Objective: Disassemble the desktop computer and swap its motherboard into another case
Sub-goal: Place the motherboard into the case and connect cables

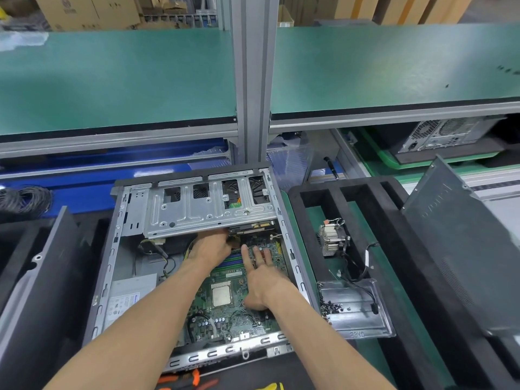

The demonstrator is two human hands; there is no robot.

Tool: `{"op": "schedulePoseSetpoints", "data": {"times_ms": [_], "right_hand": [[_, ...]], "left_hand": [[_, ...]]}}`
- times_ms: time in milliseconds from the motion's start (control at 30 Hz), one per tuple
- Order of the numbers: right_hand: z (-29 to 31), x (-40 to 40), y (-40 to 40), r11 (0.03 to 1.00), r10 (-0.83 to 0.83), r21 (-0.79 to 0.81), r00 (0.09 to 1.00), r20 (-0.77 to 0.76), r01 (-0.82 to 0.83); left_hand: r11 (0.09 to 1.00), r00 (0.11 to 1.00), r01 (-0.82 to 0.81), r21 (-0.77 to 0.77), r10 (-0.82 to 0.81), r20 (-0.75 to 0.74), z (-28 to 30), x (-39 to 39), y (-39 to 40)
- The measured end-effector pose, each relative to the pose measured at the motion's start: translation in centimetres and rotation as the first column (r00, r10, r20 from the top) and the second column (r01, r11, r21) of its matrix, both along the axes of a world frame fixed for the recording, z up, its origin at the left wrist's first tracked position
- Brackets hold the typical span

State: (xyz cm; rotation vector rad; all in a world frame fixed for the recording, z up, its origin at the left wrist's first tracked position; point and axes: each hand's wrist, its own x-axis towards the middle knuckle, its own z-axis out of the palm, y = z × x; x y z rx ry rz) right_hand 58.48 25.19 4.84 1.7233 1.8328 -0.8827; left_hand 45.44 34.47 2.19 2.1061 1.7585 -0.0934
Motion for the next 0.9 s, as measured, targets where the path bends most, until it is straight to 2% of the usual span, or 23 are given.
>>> {"op": "schedulePoseSetpoints", "data": {"times_ms": [67, 233, 533, 700, 900], "right_hand": [[0.05, -0.04, 0.00, 1.000, -0.004, -0.007, 1.000, -0.007, 0.004], [0.29, -0.07, 0.02, 1.000, -0.002, -0.008, 1.000, -0.007, 0.002], [0.39, -0.07, -0.03, 1.000, 0.005, -0.010, 1.000, -0.010, -0.005], [0.45, -0.02, -0.05, 1.000, 0.007, -0.010, 1.000, -0.015, -0.007], [0.66, -0.01, 0.01, 1.000, 0.002, -0.011, 1.000, -0.024, -0.003]], "left_hand": [[1.000, 0.999, 0.002, 0.014, -0.001, -0.043, -0.07, 0.05, 0.03], [0.997, 0.994, 0.018, -0.070, -0.026, -0.104, -0.04, 0.82, 0.04], [0.993, 0.998, 0.025, -0.114, -0.031, -0.049, 0.10, 0.59, -0.03], [0.998, 0.997, -0.062, -0.025, 0.063, 0.053, -0.28, 0.30, -0.53], [0.996, 0.997, -0.059, 0.063, 0.055, 0.052, -0.04, 0.55, -0.91]]}}
